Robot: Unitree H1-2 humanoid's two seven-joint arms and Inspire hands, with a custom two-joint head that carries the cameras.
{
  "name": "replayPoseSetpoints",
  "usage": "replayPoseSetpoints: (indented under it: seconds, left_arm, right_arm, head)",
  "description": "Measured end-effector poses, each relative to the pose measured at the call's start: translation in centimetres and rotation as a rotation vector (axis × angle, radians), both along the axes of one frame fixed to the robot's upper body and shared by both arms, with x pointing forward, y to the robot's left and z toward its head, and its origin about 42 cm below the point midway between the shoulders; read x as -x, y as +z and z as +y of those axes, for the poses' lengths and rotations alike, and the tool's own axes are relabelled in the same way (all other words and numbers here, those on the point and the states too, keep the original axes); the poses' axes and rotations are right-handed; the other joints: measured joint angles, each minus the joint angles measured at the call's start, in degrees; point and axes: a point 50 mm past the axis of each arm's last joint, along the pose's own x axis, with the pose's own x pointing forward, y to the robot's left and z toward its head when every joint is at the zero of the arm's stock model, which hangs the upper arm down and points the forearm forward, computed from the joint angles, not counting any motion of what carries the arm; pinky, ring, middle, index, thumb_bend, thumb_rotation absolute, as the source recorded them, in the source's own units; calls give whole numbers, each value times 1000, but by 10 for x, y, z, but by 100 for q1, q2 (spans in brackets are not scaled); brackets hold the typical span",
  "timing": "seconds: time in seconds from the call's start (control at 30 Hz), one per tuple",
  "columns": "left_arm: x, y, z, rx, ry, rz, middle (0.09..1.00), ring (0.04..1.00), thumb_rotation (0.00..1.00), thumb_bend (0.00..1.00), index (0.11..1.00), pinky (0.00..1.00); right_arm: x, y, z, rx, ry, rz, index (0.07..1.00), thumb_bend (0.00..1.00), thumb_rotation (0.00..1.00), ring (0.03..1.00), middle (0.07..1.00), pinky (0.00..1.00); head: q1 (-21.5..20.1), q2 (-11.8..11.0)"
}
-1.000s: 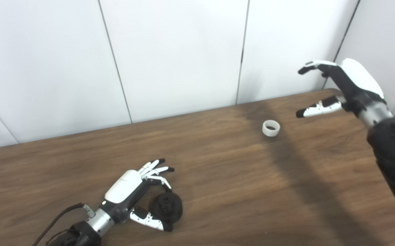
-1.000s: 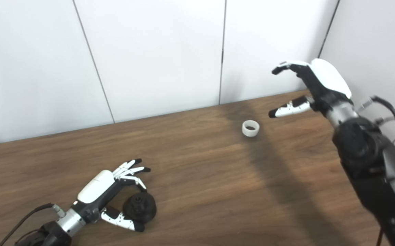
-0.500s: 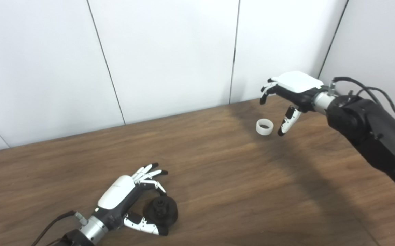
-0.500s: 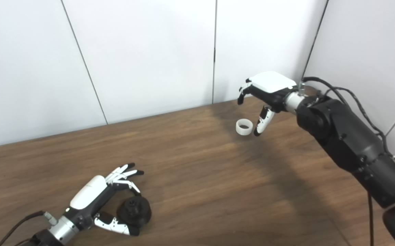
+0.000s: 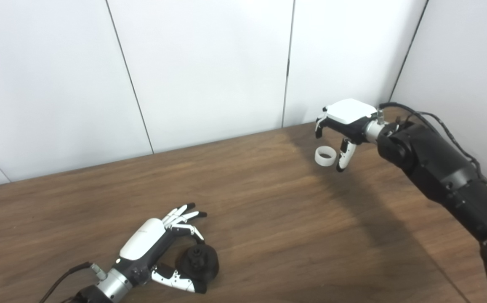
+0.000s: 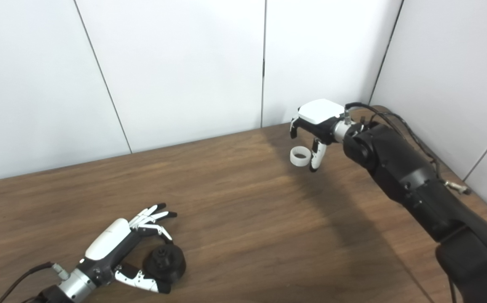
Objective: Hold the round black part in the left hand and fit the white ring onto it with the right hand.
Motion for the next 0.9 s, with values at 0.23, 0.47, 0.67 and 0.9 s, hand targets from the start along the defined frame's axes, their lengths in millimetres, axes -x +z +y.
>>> replayPoseSetpoints:
  seconds: [0.23,0.47,0.67,0.9]
  left_arm:
    - [1,0,0,-1,-2,2,897,1000,57,524,481,1000]
    - [3,0,0,2,-8,7,901,1000,57,524,481,1000]
    - [6,0,1,8,-14,22,899,1000,56,524,481,1000]
    - [7,0,1,10,-14,23,897,1000,57,524,481,1000]
  right_arm:
    - [-5,1,1,2,-1,-12,729,899,244,970,889,952]
    - [-6,-6,0,17,-4,1,727,873,265,970,891,957]
    - [-7,-6,-1,16,-7,3,717,896,234,969,886,955]
    - [-7,-10,0,17,-7,12,708,908,248,959,882,955]
  head:
    - [0,-35]
    - [44,-18]
    - [61,-9]
    - [79,26]
